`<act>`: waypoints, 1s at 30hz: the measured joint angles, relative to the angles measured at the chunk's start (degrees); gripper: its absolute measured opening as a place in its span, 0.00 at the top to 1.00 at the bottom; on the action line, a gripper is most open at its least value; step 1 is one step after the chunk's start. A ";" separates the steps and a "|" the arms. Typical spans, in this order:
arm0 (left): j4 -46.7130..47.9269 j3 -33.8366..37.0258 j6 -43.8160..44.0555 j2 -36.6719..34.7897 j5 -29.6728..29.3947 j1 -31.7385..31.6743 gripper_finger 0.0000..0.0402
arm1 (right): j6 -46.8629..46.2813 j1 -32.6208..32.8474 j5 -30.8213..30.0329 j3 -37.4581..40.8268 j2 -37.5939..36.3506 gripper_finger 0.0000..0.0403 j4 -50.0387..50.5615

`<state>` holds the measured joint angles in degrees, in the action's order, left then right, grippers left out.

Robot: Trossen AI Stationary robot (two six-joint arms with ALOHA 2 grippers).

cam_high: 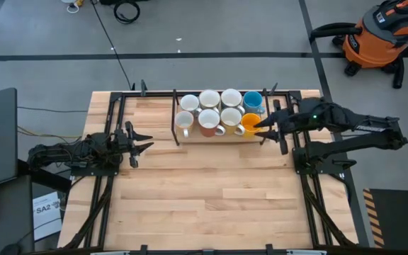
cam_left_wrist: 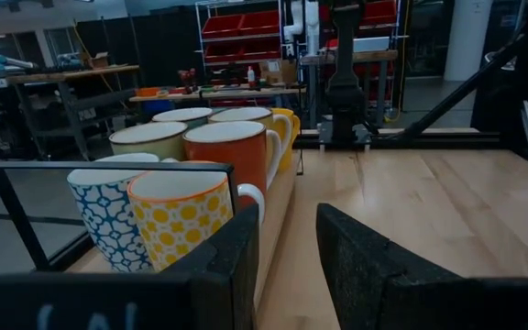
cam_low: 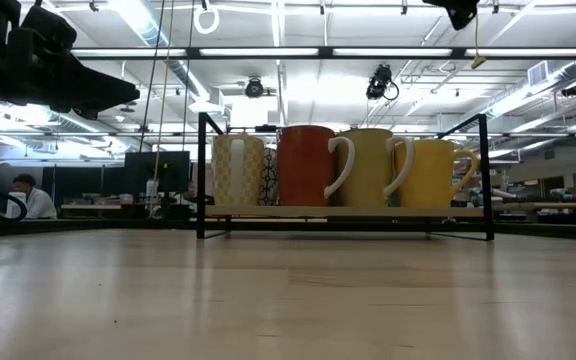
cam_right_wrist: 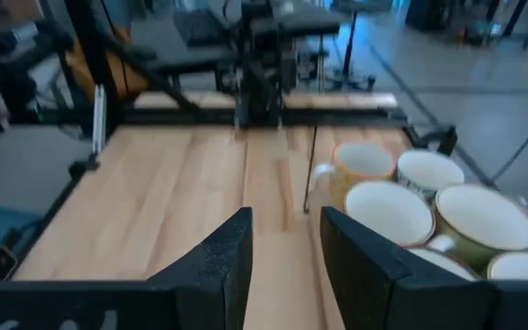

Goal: Place coffee mugs
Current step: Return to Home Position

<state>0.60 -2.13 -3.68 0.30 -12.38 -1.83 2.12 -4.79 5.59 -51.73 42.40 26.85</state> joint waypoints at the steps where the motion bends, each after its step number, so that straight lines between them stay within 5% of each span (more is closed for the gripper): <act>1: 0.00 0.00 -0.02 0.00 0.00 0.00 0.70 | -0.02 -0.26 0.25 1.74 -1.36 0.66 -1.80; 19: 0.00 0.00 -0.02 0.02 0.00 0.00 0.70 | -10.05 -4.33 0.19 30.01 -29.52 0.66 -20.40; 30: 0.00 0.00 -0.02 0.02 0.01 0.00 0.70 | -12.17 -4.33 -0.05 41.95 -39.20 0.66 -31.99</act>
<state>0.60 -2.13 -3.70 0.32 -12.37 -1.83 -10.05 -9.13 5.54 -9.78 3.20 -5.14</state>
